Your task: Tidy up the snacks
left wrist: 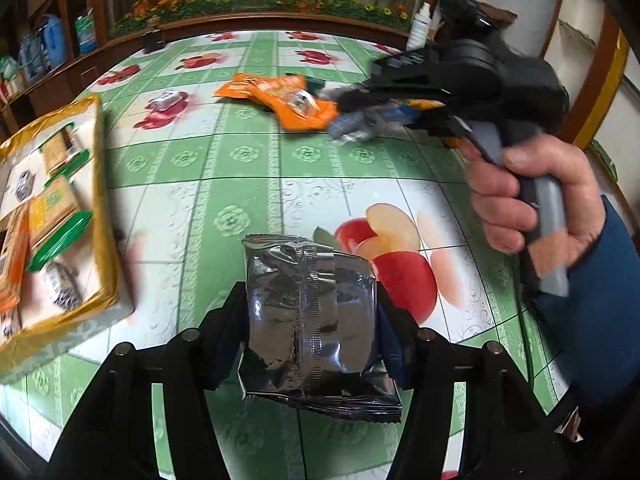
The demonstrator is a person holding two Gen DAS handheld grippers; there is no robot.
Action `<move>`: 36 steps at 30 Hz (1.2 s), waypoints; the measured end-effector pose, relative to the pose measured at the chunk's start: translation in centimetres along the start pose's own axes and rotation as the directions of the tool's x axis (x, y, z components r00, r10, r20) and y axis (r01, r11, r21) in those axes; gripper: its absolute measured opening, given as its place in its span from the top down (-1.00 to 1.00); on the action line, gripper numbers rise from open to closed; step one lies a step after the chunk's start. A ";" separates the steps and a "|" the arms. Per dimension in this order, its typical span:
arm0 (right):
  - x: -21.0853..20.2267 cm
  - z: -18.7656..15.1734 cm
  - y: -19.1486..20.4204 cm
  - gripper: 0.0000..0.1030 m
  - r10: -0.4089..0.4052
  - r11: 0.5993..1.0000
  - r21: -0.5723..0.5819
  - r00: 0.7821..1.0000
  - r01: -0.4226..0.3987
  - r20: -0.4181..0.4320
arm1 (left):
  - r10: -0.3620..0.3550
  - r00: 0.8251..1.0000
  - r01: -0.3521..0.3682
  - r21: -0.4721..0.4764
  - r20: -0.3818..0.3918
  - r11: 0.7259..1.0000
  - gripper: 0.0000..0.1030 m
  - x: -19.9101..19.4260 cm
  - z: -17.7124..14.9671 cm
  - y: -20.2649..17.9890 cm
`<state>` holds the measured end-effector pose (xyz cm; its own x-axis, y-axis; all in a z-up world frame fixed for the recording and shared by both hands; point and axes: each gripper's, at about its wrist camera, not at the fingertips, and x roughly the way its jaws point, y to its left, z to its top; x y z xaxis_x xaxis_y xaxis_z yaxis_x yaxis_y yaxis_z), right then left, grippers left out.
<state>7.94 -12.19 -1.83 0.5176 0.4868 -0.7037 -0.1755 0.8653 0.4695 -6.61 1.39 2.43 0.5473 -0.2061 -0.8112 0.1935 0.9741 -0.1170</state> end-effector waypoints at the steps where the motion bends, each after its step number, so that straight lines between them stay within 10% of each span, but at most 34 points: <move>1: -0.6 -0.4 0.0 0.28 -0.013 1.000 0.005 1.000 0.013 0.007 | 0.006 1.000 -0.006 -0.005 0.005 1.000 -0.12 -0.3 -0.2 0.2; 16: -6.0 -2.9 4.8 0.36 0.032 0.994 -0.106 0.984 -0.013 0.177 | 0.044 0.998 -0.042 -0.039 0.046 0.998 -0.12 -1.7 -1.1 0.9; 36: -3.8 -6.6 9.2 0.36 0.130 0.948 -0.301 0.990 -0.107 0.059 | 0.053 0.998 -0.051 -0.058 0.034 0.997 -0.12 -1.2 -1.9 1.1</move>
<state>-1.20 -5.30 1.66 0.5387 0.5874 -0.6040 -0.4733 0.8041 0.3598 -8.63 2.88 2.16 0.5838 -0.1572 -0.7965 0.1182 0.9871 -0.1082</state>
